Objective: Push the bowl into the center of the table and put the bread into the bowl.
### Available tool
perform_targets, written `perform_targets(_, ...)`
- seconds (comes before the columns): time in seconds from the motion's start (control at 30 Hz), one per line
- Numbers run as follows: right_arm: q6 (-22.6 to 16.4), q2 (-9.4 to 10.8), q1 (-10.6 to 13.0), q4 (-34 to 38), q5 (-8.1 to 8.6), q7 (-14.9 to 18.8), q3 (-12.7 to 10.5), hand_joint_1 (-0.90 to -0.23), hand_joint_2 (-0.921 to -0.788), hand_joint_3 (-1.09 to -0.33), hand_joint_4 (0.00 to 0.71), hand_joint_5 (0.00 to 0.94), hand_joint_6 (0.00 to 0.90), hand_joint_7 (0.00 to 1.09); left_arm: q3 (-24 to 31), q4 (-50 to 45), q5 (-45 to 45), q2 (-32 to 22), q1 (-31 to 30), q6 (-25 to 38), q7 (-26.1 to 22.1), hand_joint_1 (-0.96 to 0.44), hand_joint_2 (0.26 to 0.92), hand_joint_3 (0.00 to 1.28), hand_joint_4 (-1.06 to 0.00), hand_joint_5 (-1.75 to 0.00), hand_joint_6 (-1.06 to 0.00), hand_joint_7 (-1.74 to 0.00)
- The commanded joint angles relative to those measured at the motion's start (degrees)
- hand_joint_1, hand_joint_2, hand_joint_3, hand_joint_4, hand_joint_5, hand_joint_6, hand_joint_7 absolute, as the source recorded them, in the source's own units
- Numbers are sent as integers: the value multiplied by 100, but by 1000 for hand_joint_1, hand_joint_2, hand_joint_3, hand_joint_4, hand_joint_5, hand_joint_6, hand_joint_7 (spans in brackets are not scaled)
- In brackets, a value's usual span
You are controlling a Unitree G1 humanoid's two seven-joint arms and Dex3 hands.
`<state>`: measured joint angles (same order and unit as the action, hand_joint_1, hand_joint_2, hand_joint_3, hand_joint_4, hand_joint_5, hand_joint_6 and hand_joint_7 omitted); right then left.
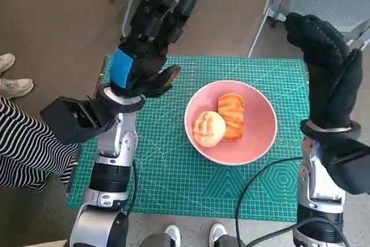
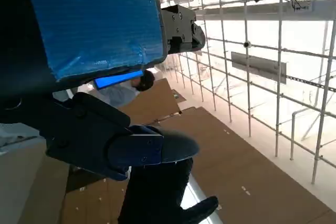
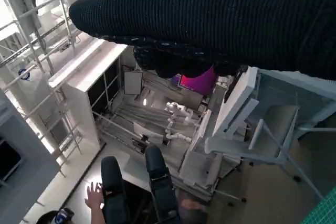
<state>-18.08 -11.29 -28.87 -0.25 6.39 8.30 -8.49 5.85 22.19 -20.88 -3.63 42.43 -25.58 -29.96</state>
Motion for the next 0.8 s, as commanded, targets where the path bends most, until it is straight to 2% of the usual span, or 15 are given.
perform_targets(0.03, 24, -59, -17, 108, -95, 6, 38, -793, -921, -685, 230, 0, 109, 524, 67, 116, -69, 32, -38, -10, -52, -710, 921, 447, -90, -2, 1, -253)
perform_targets(0.53, 45, 26, -248, 418, -111, 24, 234, -787, -921, -693, 220, 0, 101, 531, 163, 19, -81, -19, -119, 153, -59, -703, 921, 422, -125, -19, 1, -306)
perform_targets(0.8, -6, 32, -373, 667, -70, 57, 311, -805, -921, -694, 206, 0, 85, 533, 191, -45, -25, -80, -187, 164, -49, -679, 921, 420, -137, -24, 1, -385)
